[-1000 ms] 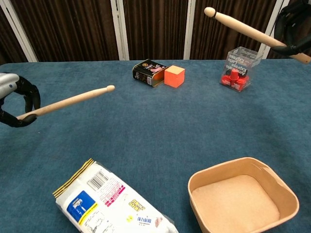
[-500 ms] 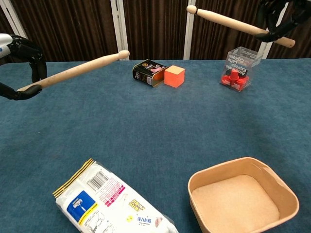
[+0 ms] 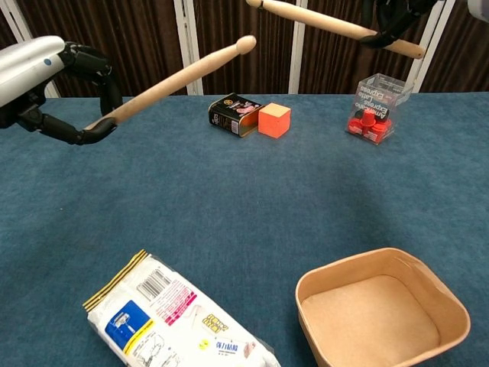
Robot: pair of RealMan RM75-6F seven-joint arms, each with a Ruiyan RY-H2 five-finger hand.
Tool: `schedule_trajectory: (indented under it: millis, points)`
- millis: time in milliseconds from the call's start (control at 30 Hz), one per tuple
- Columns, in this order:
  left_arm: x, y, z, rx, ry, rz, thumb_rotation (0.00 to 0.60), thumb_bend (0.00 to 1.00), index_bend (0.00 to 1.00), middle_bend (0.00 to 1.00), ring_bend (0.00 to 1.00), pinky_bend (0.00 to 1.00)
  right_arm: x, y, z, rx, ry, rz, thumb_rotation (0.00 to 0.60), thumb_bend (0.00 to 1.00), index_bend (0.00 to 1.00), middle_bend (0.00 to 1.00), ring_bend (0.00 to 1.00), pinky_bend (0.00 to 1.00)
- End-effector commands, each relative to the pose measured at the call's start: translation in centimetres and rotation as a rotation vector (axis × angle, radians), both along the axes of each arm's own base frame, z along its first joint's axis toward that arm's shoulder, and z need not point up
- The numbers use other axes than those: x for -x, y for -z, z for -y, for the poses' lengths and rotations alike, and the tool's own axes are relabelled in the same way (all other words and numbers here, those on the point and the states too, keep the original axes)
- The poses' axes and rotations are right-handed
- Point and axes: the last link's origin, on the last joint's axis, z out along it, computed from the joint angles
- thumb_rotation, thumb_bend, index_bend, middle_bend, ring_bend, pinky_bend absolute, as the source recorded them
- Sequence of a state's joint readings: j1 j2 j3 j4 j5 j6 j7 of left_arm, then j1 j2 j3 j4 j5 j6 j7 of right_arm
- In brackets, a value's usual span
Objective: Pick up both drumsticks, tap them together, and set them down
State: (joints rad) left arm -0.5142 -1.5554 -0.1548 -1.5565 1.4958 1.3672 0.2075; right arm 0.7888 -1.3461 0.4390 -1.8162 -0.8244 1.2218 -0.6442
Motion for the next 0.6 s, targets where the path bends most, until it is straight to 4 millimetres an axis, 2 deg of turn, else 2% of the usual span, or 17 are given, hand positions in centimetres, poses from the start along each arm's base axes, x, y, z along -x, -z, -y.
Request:
schedule_trajectory:
  millis: [33, 333, 600]
  points:
    - [-1.3, 0.3, 0.0, -0.001, 0.006, 0.036, 0.6, 0.5, 0.55, 0.62, 0.14, 0.0, -1.1, 0.1, -0.7, -0.003, -0.013, 0.005, 0.6, 0.48, 0.62, 0.68, 0.45, 0.04]
    - [-5.3, 1.6, 0.6, 0.023, -0.002, 0.097, 0.6, 0.49, 0.55, 0.63, 0.14, 0.0, -2.6, 0.0, -1.8, -0.001, -0.022, -0.008, 0.6, 0.48, 0.62, 0.68, 0.45, 0.03]
    - [-7.2, 2.1, 0.5, 0.017, -0.04, 0.173, 0.6, 0.48, 0.55, 0.63, 0.14, 0.0, -2.6, 0.2, -2.2, -0.003, -0.023, -0.018, 0.6, 0.48, 0.62, 0.68, 0.45, 0.04]
